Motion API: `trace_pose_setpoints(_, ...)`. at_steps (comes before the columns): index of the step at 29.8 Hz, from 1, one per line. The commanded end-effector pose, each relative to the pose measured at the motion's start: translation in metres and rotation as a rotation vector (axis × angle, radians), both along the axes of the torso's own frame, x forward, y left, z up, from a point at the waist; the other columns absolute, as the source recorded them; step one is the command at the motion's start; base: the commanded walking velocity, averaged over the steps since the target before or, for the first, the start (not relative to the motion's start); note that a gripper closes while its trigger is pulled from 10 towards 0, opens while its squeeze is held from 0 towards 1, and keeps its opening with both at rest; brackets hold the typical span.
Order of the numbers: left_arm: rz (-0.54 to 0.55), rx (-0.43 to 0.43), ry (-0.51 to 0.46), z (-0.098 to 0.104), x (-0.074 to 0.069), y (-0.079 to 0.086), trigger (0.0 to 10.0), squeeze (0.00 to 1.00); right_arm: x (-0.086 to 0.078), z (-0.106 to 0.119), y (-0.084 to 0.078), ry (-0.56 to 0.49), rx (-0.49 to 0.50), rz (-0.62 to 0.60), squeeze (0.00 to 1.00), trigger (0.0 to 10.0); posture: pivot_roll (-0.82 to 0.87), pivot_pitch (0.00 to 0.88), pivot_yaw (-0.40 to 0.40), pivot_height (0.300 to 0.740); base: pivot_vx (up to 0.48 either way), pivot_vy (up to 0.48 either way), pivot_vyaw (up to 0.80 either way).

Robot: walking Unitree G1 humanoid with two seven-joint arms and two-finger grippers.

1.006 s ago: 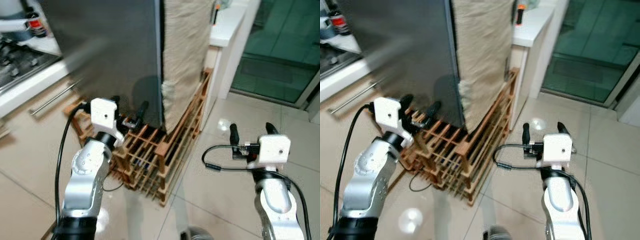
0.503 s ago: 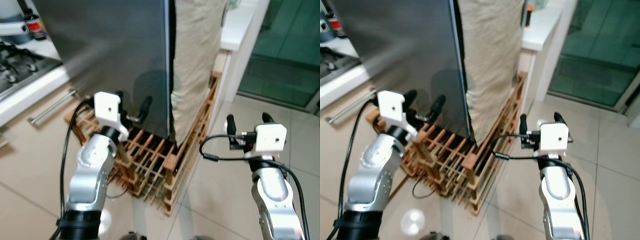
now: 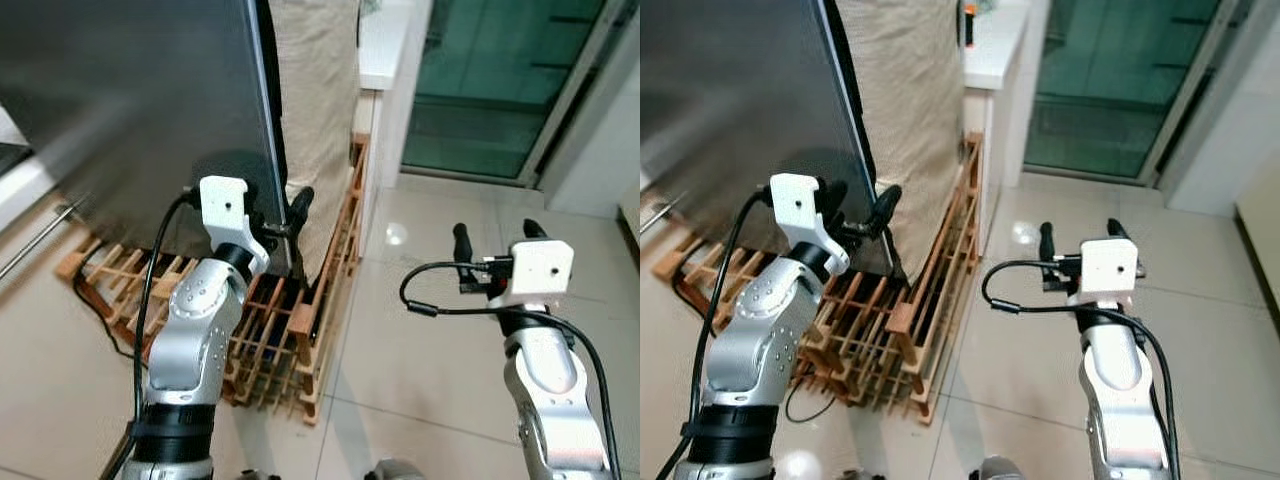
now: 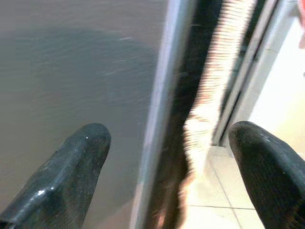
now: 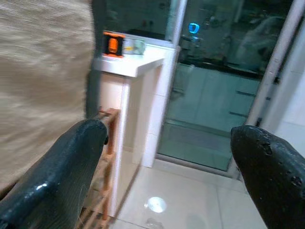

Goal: Restocking fridge

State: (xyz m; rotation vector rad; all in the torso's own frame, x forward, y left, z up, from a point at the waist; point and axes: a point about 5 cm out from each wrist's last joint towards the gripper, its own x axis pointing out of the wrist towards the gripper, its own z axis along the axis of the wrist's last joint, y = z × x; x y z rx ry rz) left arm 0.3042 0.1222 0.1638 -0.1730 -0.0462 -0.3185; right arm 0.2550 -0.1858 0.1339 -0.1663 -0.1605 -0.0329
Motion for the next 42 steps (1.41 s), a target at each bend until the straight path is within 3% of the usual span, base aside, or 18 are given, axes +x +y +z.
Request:
trace_pose_setpoints(1,0.02,0.006,-0.004,0.005,0.002,0.004,10.0,0.0,0.002,-0.001,0.003,0.011,0.007,0.016,0.0,10.0,-0.2,0.0,0.052,0.716,0.0,0.0,0.0)
trace_pose_setpoints(11,-0.048,-0.009,-0.022,0.015,0.005,-0.011,10.0,0.0,0.005,-0.001,0.005,0.017,0.0,0.025,0.0,10.0,-0.2,0.0,0.048,0.716,0.0,0.0,0.0)
trace_pose_setpoints(17,-0.028,0.003,0.001,0.009,0.004,-0.005,10.0,0.0,0.006,-0.002,0.005,0.018,0.003,0.024,0.0,10.0,-0.2,0.0,0.051,0.716,0.0,0.0,-0.76)
trace_pose_setpoints(25,-0.041,-0.016,-0.008,0.013,0.003,-0.007,10.0,0.0,0.006,-0.001,0.005,0.014,0.008,0.03,0.0,10.0,-0.2,0.0,0.05,0.716,0.0,0.0,0.0)
trace_pose_setpoints(36,-0.123,-0.057,-0.044,0.032,0.012,-0.032,10.0,0.0,0.008,-0.002,0.007,0.014,0.004,0.035,0.0,10.0,-0.2,0.0,0.042,0.716,0.0,0.0,0.0)
trace_pose_setpoints(42,-0.198,-0.086,-0.056,0.041,0.009,-0.042,10.0,0.0,0.006,-0.002,0.004,0.014,0.003,0.022,0.0,10.0,-0.21,0.0,0.046,0.716,0.0,0.0,0.0)
